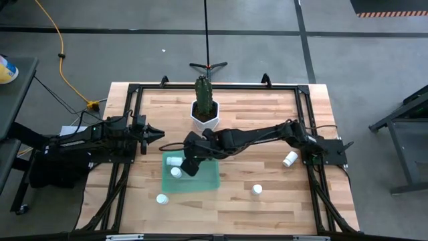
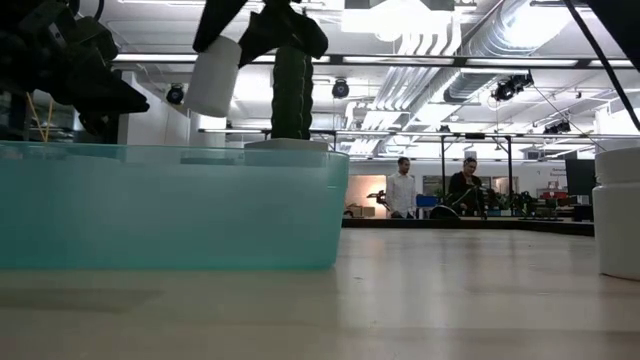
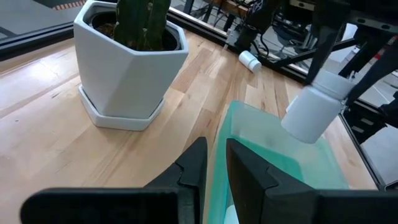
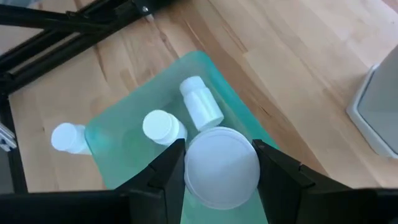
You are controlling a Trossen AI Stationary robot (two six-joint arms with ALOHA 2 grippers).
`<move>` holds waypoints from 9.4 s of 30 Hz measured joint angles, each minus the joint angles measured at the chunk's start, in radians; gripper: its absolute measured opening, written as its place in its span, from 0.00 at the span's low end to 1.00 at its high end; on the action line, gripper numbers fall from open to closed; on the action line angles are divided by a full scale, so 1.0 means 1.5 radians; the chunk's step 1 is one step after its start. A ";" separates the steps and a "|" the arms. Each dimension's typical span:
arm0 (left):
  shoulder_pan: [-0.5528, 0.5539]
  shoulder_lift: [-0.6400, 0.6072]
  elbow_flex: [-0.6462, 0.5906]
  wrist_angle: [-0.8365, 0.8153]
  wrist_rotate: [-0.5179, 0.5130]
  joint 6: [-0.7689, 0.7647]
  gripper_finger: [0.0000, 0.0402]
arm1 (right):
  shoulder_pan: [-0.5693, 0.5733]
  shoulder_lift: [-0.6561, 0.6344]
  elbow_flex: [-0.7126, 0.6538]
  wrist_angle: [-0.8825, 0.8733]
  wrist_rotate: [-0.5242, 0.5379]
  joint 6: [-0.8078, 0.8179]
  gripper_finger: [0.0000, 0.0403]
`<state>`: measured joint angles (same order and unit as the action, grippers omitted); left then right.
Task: Pick and place pill bottles into a basket
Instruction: Put the white pill bottle into the green bin
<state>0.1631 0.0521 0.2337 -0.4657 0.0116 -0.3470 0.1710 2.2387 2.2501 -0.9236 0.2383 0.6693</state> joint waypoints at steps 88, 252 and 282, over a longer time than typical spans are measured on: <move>0.000 0.003 0.001 0.000 0.000 0.000 0.24 | -0.031 0.156 -0.001 0.089 -0.085 -0.028 0.41; 0.000 0.003 0.001 -0.005 -0.020 -0.024 0.24 | 0.036 -1.139 -0.823 -0.431 -0.129 0.108 0.61; 0.000 0.003 0.001 -0.006 -0.022 -0.034 0.24 | 0.036 -0.955 -0.903 -0.432 -0.318 -0.085 0.61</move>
<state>0.1635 0.0566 0.2348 -0.4744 -0.0212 -0.3981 0.2245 0.8061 0.8959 -1.5711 -0.2394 0.5418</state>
